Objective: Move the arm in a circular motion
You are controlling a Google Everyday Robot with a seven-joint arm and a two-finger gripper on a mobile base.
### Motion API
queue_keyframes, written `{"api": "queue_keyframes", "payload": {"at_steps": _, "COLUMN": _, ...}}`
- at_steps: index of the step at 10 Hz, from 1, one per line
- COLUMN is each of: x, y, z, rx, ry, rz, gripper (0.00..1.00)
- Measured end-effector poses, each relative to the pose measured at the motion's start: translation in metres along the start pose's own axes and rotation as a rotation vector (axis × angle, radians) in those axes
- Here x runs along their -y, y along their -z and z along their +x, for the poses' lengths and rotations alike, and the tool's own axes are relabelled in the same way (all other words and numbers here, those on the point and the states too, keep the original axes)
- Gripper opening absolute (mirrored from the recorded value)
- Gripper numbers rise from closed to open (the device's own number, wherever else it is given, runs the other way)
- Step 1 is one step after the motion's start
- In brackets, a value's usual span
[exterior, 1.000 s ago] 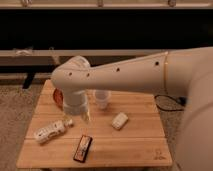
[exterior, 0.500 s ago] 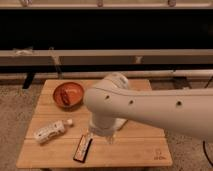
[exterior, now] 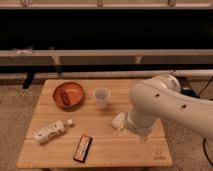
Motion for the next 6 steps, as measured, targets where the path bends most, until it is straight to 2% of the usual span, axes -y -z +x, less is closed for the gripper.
{"api": "queue_keyframes", "payload": {"at_steps": 2, "x": 0.008, "y": -0.006, "z": -0.048, "rx": 0.008, "ry": -0.018, "rz": 0.021, "gripper": 0.65}}
{"api": "queue_keyframes", "payload": {"at_steps": 4, "x": 0.0, "y": -0.014, "z": -0.09, "rx": 0.023, "ry": -0.022, "rz": 0.037, "gripper": 0.65}}
{"api": "queue_keyframes", "payload": {"at_steps": 6, "x": -0.019, "y": -0.022, "z": -0.112, "rx": 0.041, "ry": -0.001, "rz": 0.033, "gripper": 0.65}}
